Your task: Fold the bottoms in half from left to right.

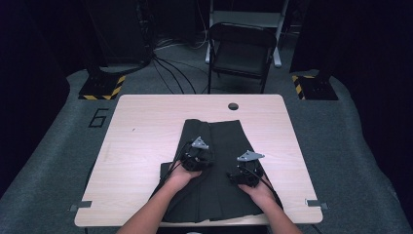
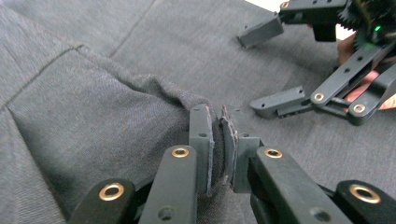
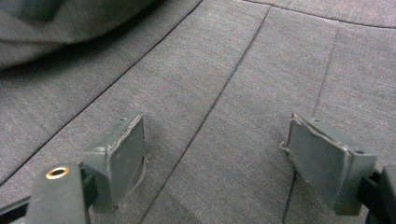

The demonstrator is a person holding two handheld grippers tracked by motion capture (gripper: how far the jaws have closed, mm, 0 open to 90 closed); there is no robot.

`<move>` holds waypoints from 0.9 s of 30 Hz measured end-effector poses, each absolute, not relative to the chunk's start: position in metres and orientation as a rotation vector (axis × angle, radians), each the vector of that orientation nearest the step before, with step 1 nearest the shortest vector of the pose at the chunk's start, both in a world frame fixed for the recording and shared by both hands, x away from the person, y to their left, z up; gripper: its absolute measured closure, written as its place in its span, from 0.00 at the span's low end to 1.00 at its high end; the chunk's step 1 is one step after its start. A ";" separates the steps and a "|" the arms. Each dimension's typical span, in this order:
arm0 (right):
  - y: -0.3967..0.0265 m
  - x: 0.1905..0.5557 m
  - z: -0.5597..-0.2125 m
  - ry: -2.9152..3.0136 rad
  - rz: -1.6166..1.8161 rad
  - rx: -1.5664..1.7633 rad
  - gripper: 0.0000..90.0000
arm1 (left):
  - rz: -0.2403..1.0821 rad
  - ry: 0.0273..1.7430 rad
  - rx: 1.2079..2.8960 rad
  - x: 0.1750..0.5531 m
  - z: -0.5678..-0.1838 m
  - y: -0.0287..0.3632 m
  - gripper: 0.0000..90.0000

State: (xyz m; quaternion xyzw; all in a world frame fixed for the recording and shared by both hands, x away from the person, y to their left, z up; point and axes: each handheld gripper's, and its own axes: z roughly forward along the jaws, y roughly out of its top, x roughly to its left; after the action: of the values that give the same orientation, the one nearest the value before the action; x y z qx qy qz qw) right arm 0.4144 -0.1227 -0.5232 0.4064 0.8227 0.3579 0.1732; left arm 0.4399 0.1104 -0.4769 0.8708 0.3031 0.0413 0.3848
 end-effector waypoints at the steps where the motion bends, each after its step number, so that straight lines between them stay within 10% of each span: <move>1: -0.123 0.414 -0.523 2.333 1.015 1.153 0.21 | 0.108 0.774 2.221 0.440 -0.477 0.110 0.91; 14: -0.122 0.414 -0.523 2.330 1.017 1.151 0.21 | 0.180 0.817 2.147 0.432 -0.453 0.149 0.57; 27: -0.123 0.414 -0.524 2.330 1.015 1.148 0.21 | 0.213 0.942 2.073 0.422 -0.456 0.226 0.48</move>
State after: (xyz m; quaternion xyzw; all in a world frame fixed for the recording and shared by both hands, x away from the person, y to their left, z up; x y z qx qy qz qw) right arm 0.4138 -0.1226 -0.5235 0.4053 0.8225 0.3583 0.1754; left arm 0.4221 0.2262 -0.4564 0.8249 0.3748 0.0846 0.4146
